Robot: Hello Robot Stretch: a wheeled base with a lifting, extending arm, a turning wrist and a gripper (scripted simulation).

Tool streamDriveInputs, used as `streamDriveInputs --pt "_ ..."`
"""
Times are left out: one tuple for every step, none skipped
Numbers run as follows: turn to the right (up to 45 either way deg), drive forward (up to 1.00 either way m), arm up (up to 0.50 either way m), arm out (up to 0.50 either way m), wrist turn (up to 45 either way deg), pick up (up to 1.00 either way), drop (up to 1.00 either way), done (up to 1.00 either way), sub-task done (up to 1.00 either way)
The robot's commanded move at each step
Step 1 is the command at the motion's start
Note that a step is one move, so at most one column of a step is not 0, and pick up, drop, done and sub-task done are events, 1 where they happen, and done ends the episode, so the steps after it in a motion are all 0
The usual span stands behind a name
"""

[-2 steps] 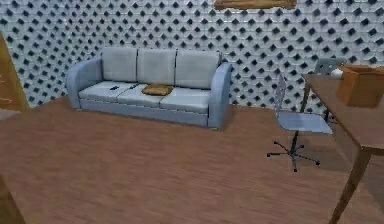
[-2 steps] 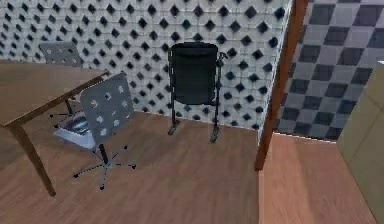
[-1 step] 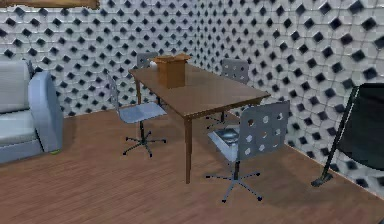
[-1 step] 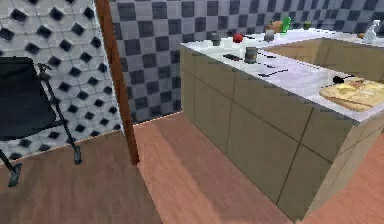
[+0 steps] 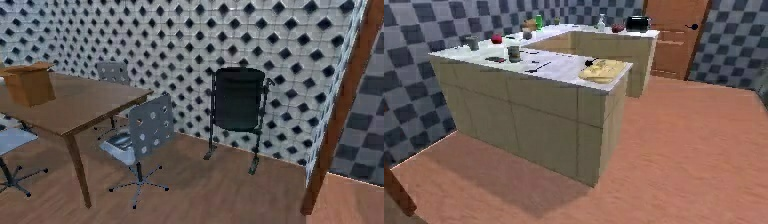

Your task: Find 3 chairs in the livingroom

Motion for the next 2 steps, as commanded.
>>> streamDriveInputs --pt "0.0 0.55 0.0 0.0 0.0 0.0 0.0 0.0 0.0" --pt "-24.0 0.0 0.0 0.0 0.0 0.0 0.0 0.0 0.0"
